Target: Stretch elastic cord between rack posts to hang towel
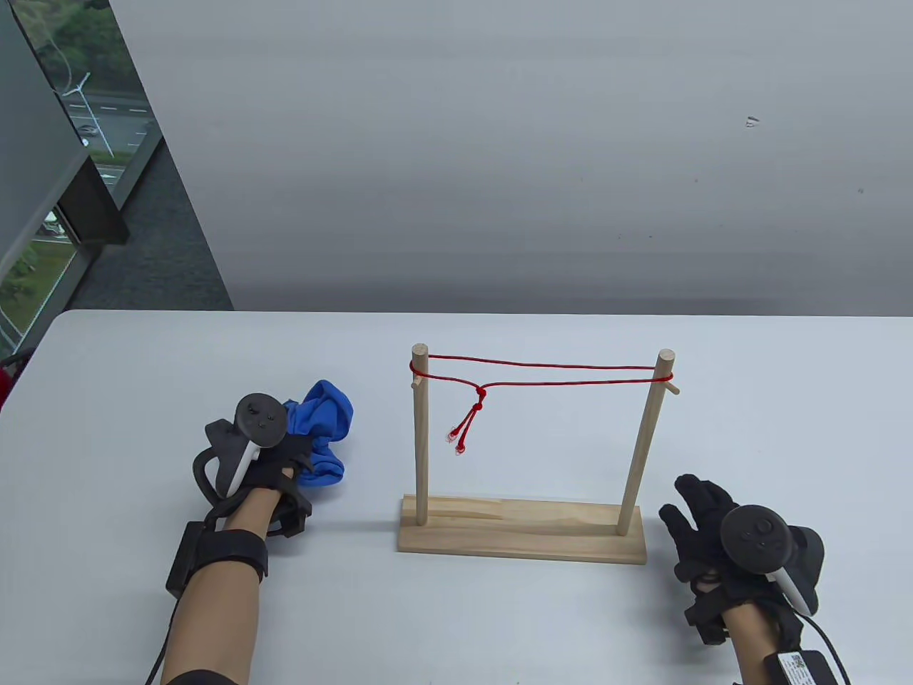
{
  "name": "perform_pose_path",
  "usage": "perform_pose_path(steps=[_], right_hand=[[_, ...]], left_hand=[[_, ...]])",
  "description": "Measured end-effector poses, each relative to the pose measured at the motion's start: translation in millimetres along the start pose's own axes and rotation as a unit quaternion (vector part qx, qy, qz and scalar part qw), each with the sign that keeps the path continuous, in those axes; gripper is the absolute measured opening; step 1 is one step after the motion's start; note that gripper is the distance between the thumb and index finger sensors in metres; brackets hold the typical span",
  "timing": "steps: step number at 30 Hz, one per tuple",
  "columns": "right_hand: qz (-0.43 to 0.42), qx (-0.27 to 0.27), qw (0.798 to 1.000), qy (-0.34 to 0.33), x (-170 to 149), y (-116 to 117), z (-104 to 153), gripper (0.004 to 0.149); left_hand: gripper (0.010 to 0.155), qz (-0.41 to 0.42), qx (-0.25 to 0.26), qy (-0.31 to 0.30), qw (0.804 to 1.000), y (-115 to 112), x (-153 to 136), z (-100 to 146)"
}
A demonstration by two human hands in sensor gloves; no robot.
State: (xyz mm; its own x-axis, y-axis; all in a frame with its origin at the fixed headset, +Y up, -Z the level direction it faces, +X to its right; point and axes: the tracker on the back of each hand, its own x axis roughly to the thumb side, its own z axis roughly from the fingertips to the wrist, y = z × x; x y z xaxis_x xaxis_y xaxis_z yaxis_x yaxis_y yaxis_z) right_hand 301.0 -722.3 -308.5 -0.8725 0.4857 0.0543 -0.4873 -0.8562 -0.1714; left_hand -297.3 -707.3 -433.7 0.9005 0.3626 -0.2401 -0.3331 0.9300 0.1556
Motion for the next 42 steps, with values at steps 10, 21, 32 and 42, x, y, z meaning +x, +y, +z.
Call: perform_pose_path(steps=[10, 21, 32, 42], right_hand=[[-0.026, -0.022, 0.999, -0.025, 12.1, -6.7, 8.5, 0.061], [-0.06, -0.029, 0.993, -0.094, 36.2, -32.3, 19.9, 0.064], [-0.054, -0.064, 0.981, -0.175, 80.0, -42.8, 28.7, 0.058], [-0.079, 0.011, 0.968, -0.237, 131.9, -9.2, 29.8, 0.059]], left_hand=[[0.06, 0.058, 0.042, -0.036, 0.997, 57.6, 1.2, 42.0], [0.059, 0.085, 0.045, -0.097, 0.991, 102.5, 5.7, 85.5], [0.058, 0.136, -0.003, -0.165, 0.977, 118.4, 17.6, 120.0], [0.058, 0.257, -0.108, -0.222, 0.934, 99.3, 37.1, 125.3]])
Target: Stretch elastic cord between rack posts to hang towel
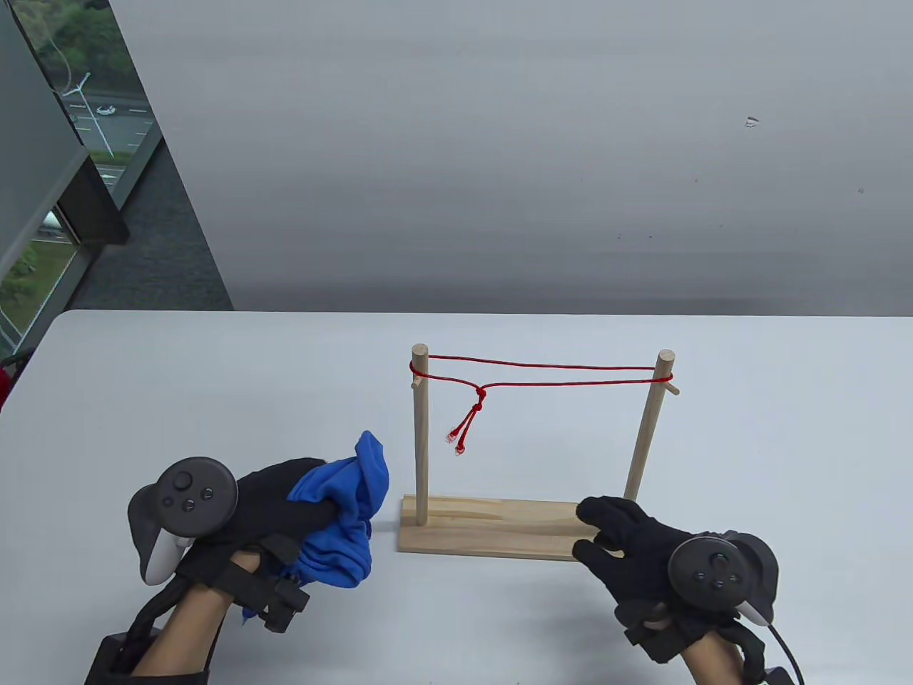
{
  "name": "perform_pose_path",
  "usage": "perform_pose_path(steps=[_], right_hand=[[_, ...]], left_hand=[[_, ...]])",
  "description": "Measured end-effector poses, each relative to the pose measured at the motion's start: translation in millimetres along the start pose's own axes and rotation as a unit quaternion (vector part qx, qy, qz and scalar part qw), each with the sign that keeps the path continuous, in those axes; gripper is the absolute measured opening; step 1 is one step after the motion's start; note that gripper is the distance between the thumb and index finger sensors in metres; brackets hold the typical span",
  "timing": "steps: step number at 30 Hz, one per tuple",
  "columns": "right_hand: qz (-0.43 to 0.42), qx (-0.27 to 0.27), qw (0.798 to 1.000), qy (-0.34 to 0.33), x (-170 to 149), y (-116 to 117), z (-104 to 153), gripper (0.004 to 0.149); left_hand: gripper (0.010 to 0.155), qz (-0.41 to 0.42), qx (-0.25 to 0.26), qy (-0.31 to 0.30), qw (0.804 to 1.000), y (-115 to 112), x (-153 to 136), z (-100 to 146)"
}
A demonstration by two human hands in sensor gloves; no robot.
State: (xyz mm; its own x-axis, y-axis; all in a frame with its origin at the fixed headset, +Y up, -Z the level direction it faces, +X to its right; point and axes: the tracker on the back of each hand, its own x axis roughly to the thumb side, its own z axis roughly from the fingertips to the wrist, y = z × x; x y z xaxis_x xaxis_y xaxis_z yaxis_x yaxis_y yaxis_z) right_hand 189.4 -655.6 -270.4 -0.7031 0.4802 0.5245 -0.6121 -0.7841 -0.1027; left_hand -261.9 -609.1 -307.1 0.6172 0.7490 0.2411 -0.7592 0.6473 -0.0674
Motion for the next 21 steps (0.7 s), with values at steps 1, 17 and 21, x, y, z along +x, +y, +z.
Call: perform_pose_path(steps=[1, 17, 21], right_hand=[[0.003, 0.006, 1.0, -0.005, 3.2, 3.6, -1.3, 0.059], [-0.066, 0.141, 0.988, 0.007, 20.1, 68.9, -25.8, 0.09], [-0.093, 0.16, 0.983, 0.015, 22.6, 85.3, -29.1, 0.098]], left_hand=[[0.058, 0.02, -0.003, -0.004, 1.0, -3.4, -0.1, -1.3], [0.059, 0.245, -0.084, -0.093, 0.961, -66.3, 7.9, -19.8], [0.059, 0.269, -0.093, -0.101, 0.953, -78.3, 10.3, -22.4]])
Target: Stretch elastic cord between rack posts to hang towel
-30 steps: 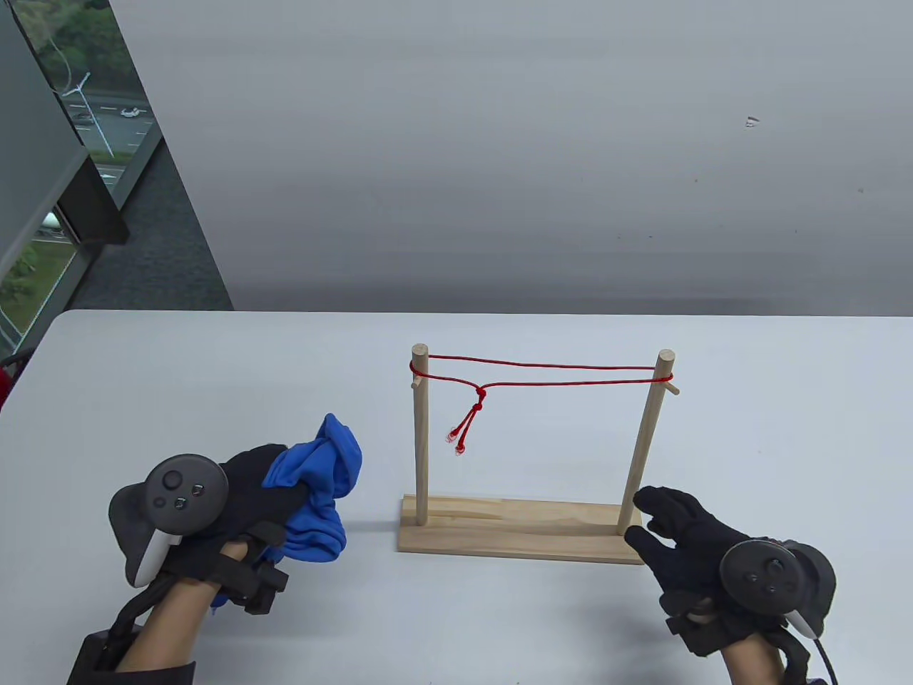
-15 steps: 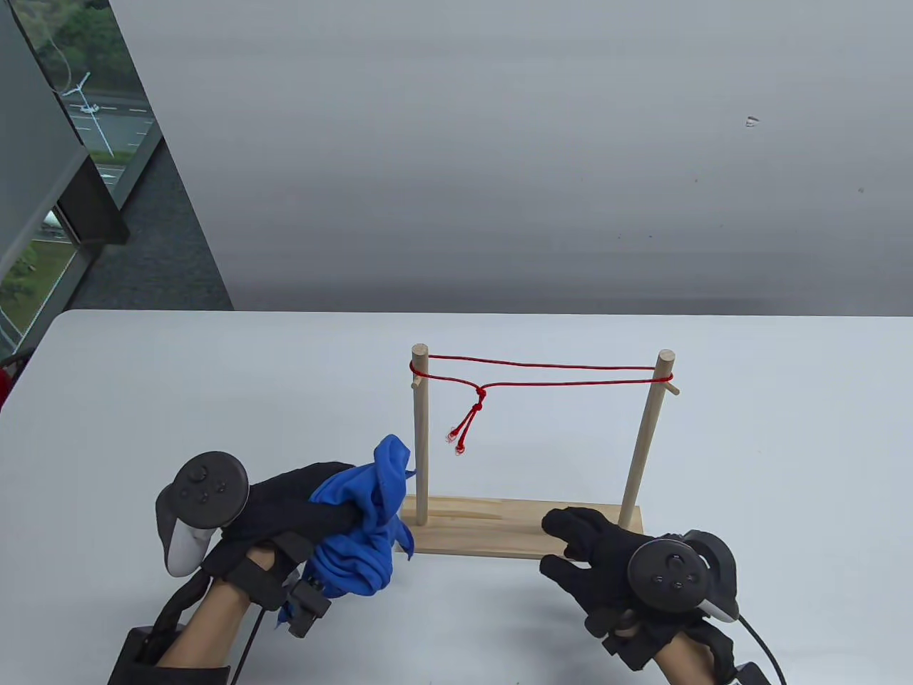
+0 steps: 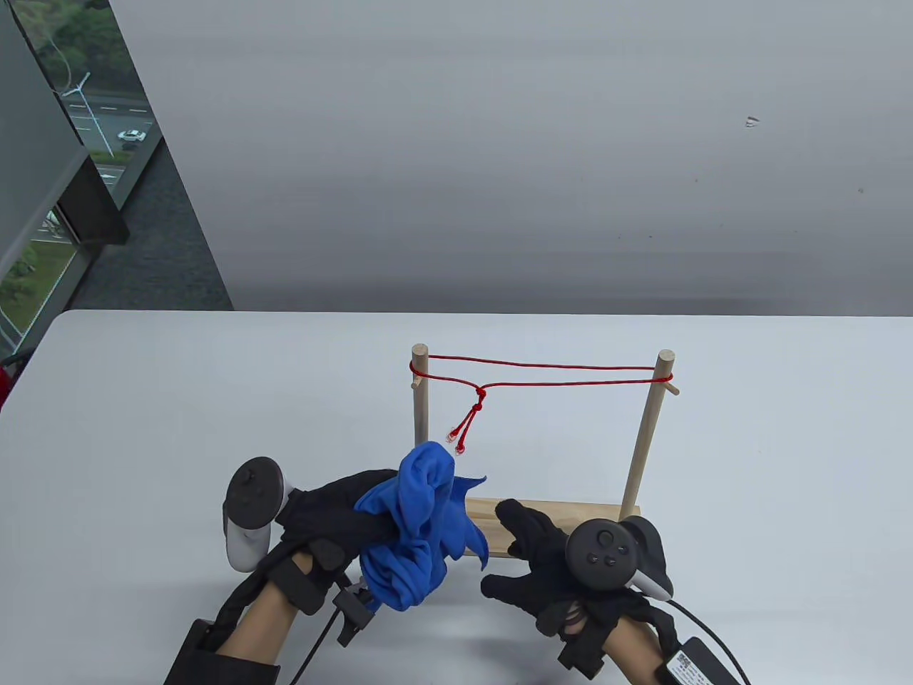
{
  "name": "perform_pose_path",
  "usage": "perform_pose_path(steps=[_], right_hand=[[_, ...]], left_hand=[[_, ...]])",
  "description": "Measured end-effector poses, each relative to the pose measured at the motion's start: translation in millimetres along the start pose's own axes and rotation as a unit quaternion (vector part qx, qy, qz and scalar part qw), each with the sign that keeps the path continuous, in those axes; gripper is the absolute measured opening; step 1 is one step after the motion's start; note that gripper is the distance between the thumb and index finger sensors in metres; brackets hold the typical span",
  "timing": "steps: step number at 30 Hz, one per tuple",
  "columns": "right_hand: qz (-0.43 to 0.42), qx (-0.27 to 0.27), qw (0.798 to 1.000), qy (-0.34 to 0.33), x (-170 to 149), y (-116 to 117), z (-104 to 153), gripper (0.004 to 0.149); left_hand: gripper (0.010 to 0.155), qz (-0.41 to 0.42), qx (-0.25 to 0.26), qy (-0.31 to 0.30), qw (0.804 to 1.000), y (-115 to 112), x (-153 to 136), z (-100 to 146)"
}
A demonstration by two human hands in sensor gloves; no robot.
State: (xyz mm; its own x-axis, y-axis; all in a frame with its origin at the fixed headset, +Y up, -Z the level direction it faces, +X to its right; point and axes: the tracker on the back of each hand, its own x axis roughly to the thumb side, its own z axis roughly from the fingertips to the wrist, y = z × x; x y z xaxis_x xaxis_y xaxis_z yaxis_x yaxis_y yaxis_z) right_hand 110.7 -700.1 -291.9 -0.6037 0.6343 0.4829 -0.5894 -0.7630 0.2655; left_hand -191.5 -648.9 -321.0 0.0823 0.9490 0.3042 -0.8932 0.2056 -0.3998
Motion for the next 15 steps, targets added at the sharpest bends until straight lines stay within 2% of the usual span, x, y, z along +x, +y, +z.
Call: perform_pose_path(steps=[5, 7, 11, 13, 15], right_hand=[[-0.033, 0.009, 0.999, -0.002, 5.8, 16.1, -13.5, 0.1], [-0.053, 0.008, 0.999, -0.006, 6.8, 19.9, -18.0, 0.095], [-0.162, -0.078, 0.984, -0.009, 8.5, 19.1, -22.3, 0.063], [-0.158, -0.103, 0.982, -0.01, 9.7, 13.1, -20.9, 0.05], [-0.128, -0.125, 0.984, -0.021, 9.1, 4.0, -17.7, 0.046]], left_hand=[[0.058, 0.027, -0.011, -0.019, 0.999, -14.1, -3.0, -7.5], [0.058, 0.038, -0.017, -0.028, 0.999, -18.9, -4.3, -9.0], [0.059, 0.064, -0.03, -0.044, 0.997, -26.5, -10.4, -9.2], [0.059, 0.072, -0.028, -0.044, 0.996, -26.0, -13.7, -7.4], [0.06, 0.073, -0.034, -0.037, 0.996, -23.3, -17.2, -5.0]])
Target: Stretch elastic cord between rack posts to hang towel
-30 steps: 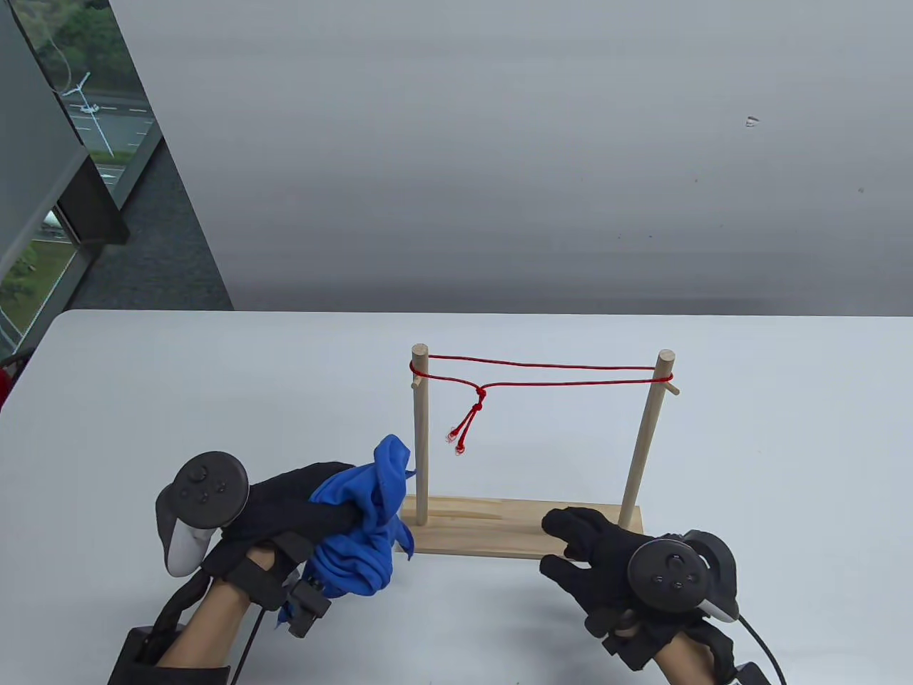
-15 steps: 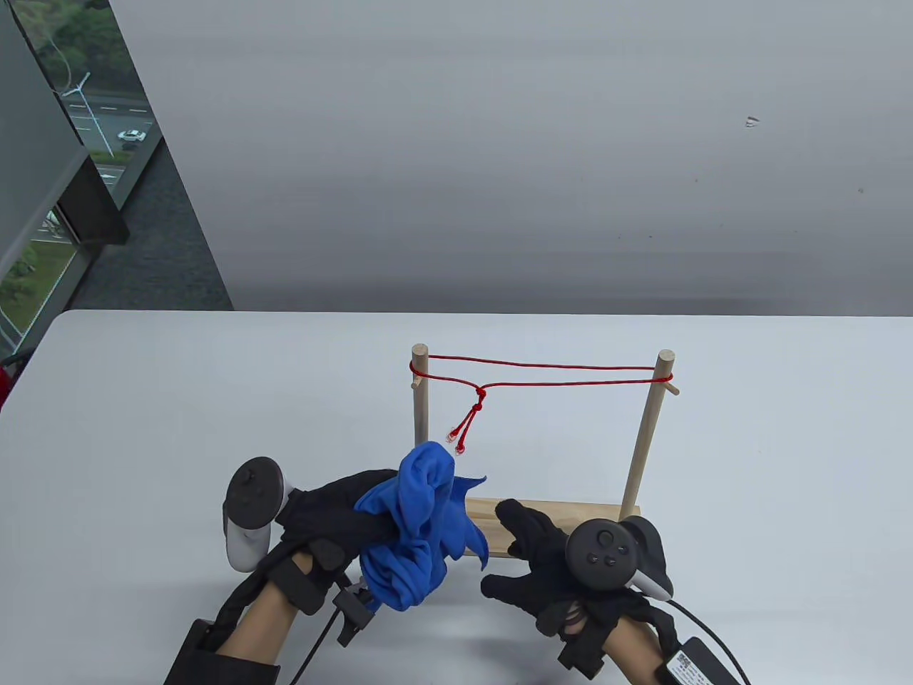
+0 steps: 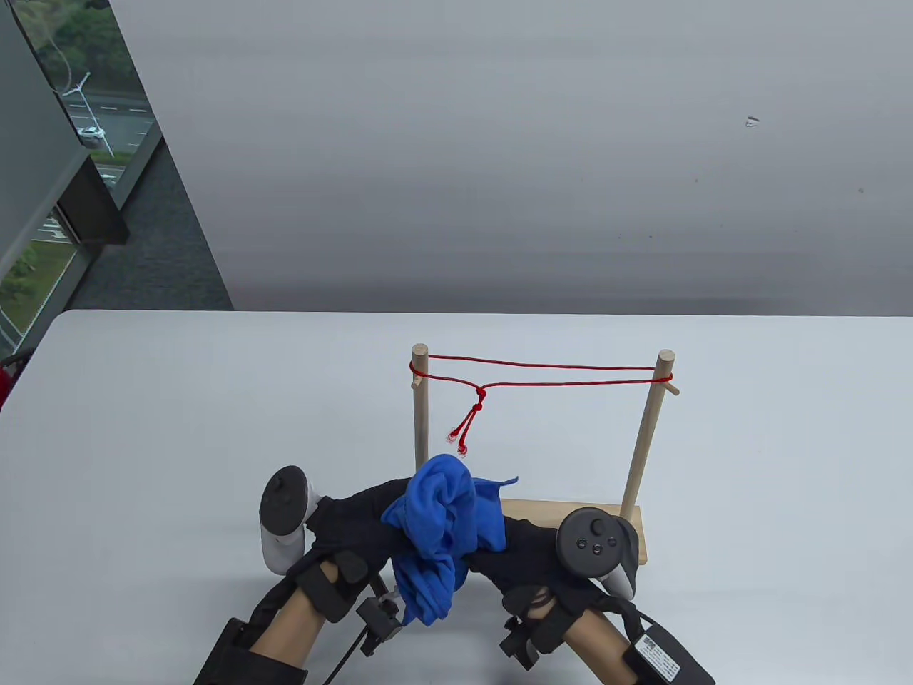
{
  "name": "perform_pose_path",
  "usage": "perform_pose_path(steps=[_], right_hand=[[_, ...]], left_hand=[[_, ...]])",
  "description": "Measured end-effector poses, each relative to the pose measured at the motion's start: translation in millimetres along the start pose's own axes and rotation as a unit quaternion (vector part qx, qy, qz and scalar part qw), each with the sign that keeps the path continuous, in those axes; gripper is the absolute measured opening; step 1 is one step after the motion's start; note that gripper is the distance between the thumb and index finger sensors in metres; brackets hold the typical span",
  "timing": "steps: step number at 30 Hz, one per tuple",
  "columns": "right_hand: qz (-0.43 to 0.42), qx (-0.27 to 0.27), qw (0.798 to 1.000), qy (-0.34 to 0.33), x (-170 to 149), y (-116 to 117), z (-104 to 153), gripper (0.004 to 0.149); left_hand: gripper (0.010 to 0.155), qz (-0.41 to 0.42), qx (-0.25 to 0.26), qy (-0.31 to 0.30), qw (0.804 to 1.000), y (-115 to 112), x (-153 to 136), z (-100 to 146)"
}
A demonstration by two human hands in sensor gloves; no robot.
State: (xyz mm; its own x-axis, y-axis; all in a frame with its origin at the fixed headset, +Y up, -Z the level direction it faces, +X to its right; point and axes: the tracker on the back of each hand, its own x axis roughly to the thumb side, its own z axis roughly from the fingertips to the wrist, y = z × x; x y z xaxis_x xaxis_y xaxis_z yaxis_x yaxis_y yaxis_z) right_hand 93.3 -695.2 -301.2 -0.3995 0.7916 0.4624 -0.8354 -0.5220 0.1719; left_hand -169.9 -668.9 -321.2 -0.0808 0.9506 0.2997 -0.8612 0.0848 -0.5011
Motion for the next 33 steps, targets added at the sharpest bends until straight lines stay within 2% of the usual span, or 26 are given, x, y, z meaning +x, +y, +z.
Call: perform_pose_path(steps=[5, 9, 11, 16, 19, 23, 25, 28, 33], right_hand=[[0.017, -0.048, 0.999, 0.001, 1.3, -29.6, 5.3, 0.044], [0.076, -0.051, 0.996, -0.003, 7.7, -44.3, 8.9, 0.044], [0.115, -0.049, 0.992, -0.008, 12.1, -46.4, 10.4, 0.043], [0.176, -0.044, 0.983, 0.0, 14.4, -48.0, 14.0, 0.043], [0.193, -0.036, 0.98, 0.005, 13.3, -51.1, 15.9, 0.043], [0.221, -0.031, 0.975, -0.002, 13.2, -54.3, 20.9, 0.043], [0.239, -0.031, 0.971, -0.003, 13.7, -54.6, 21.9, 0.043], [0.257, -0.022, 0.966, -0.002, 13.4, -54.0, 21.6, 0.043], [0.269, -0.02, 0.963, -0.019, 16.1, -52.8, 19.5, 0.043]], left_hand=[[0.062, -0.033, -0.019, 0.05, 0.998, 11.2, -12.3, 11.7], [0.064, -0.08, -0.053, 0.13, 0.987, 15.3, -29.0, 19.7], [0.065, -0.111, -0.065, 0.147, 0.981, 15.0, -36.3, 21.9], [0.07, -0.176, -0.052, 0.242, 0.953, 20.1, -50.4, 28.2], [0.068, -0.205, -0.05, 0.277, 0.937, 29.1, -54.1, 34.5], [0.066, -0.23, -0.085, 0.334, 0.91, 51.1, -56.9, 45.9], [0.063, -0.243, -0.066, 0.339, 0.907, 59.8, -52.8, 49.3], [0.061, -0.254, -0.04, 0.321, 0.911, 62.7, -42.2, 49.3], [0.069, -0.232, -0.048, 0.226, 0.945, 36.2, -14.3, 35.2]])
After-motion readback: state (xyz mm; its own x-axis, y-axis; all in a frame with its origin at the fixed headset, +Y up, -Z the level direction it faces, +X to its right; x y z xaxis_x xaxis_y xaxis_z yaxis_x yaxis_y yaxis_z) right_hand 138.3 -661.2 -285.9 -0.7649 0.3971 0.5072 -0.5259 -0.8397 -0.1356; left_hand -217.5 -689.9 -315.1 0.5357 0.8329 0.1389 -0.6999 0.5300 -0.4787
